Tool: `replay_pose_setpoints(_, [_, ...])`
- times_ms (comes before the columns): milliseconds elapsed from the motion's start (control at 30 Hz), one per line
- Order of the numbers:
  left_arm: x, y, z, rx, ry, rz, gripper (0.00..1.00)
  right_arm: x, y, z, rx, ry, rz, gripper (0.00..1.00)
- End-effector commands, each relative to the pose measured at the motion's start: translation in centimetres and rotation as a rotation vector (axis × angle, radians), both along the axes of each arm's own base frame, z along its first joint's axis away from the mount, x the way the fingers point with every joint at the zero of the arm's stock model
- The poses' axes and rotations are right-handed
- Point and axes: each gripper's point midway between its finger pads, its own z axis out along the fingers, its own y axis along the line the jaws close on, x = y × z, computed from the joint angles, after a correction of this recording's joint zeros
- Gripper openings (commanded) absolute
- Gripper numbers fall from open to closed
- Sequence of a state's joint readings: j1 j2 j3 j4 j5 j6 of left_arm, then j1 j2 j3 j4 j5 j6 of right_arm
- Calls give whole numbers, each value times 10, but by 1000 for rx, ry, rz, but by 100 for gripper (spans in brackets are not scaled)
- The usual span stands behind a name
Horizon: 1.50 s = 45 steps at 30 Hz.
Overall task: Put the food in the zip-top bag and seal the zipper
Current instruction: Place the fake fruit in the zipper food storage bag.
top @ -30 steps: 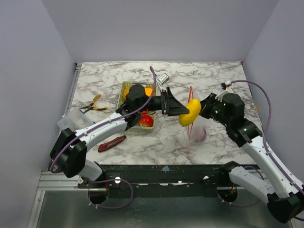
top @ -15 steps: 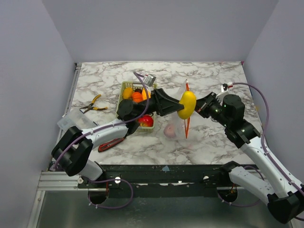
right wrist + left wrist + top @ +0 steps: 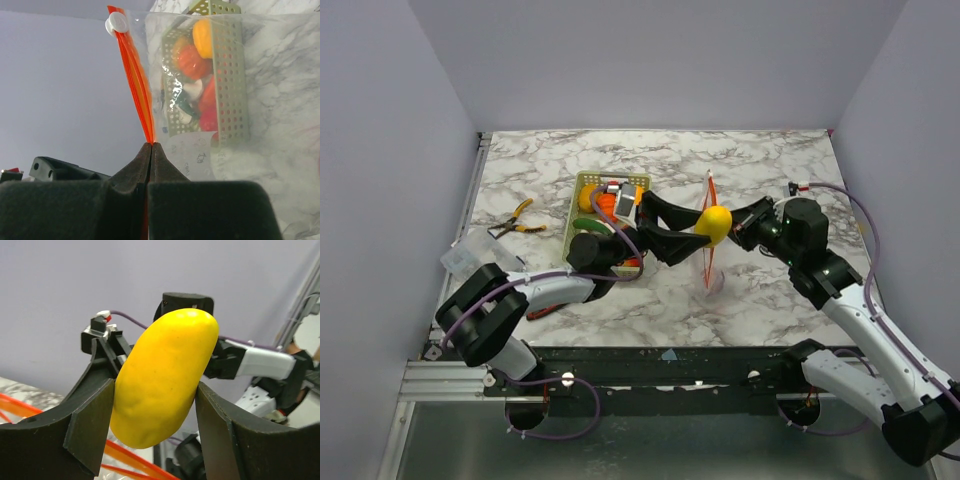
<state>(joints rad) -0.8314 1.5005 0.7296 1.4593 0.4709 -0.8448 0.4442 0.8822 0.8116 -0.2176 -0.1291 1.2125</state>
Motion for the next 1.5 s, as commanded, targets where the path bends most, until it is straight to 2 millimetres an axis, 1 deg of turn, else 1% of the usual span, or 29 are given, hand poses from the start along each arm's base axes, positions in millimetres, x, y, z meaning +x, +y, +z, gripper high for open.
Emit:
replay_pose_setpoints(0, [6, 5, -1, -41, -178, 136, 0, -2, 5, 19, 77, -6, 6, 0])
replay_pose_setpoints(133, [14, -4, -25, 7, -154, 141, 0, -5, 5, 27, 104, -14, 4, 0])
replay_pose_setpoints(267, [19, -5, -46, 51, -145, 170, 0, -5, 3, 33, 117, -16, -11, 0])
replay_pose_setpoints(333, [20, -2, -57, 73, -127, 183, 0, -4, 1, 37, 117, -25, -23, 0])
replay_pose_setpoints(433, [23, 7, -72, 103, -101, 236, 0, -4, -2, 41, 112, -35, -37, 0])
replay_pose_setpoints(467, [26, 11, -77, 109, -73, 261, 0, -4, -2, 42, 113, -39, -35, 0])
replay_pose_setpoints(533, [38, 21, -89, 117, 25, 323, 0, -5, 0, 44, 116, -46, -20, 0])
replay_pose_setpoints(600, [46, 27, -94, 134, 105, 370, 0, -6, 2, 45, 107, -56, 1, 0])
replay_pose_setpoints(667, [59, 27, -105, 209, 213, 411, 0, -7, 4, 46, 85, -81, 23, 0])
replay_pose_setpoints(700, [67, 25, -118, 275, 298, 434, 0, -6, 5, 45, 72, -89, 31, 0])
replay_pose_setpoints(733, [76, 25, -120, 312, 374, 463, 0, -6, 7, 43, 59, -90, 43, 0])
replay_pose_setpoints(767, [83, 24, -135, 397, 466, 486, 0, -6, 8, 43, 51, -98, 57, 0])
replay_pose_setpoints(800, [88, 22, -133, 439, 509, 505, 0, -6, 11, 41, 43, -103, 74, 0])
replay_pose_setpoints(833, [90, 21, -137, 492, 530, 509, 0, -6, 12, 37, 36, -101, 82, 0])
replay_pose_setpoints(867, [90, 16, -133, 512, 543, 494, 0, -6, 13, 34, 29, -102, 92, 0])
replay_pose_setpoints(900, [90, 16, -136, 546, 574, 493, 0, -6, 14, 31, 20, -107, 100, 0])
replay_pose_setpoints(933, [92, 15, -134, 570, 600, 499, 0, -5, 15, 29, 11, -110, 111, 0])
replay_pose_setpoints(967, [93, 14, -138, 612, 641, 508, 0, -5, 16, 27, -2, -114, 117, 0])
replay_pose_setpoints(1000, [92, 16, -147, 665, 680, 511, 0, -4, 16, 26, -13, -116, 116, 0])
replay_pose_setpoints(1033, [93, 13, -146, 692, 686, 499, 0, -4, 15, 26, -22, -126, 114, 0])
replay_pose_setpoints(1100, [91, 11, -152, 753, 706, 489, 0, -2, 12, 28, -44, -155, 105, 0])
replay_pose_setpoints(1167, [84, 11, -162, 808, 768, 465, 0, 0, 9, 29, -66, -177, 94, 0])
replay_pose_setpoints(1200, [81, 11, -163, 816, 778, 452, 0, 1, 8, 30, -75, -184, 85, 0])
replay_pose_setpoints(1267, [74, 7, -159, 804, 761, 407, 0, 4, 4, 26, -90, -191, 65, 0])
replay_pose_setpoints(1333, [70, 8, -156, 792, 754, 391, 0, 5, 2, 21, -96, -197, 54, 0])
replay_pose_setpoints(1433, [69, 12, -157, 836, 789, 405, 0, 5, 5, 11, -96, -186, 69, 0])
replay_pose_setpoints(1467, [70, 11, -154, 851, 791, 406, 0, 5, 6, 7, -95, -178, 75, 0])
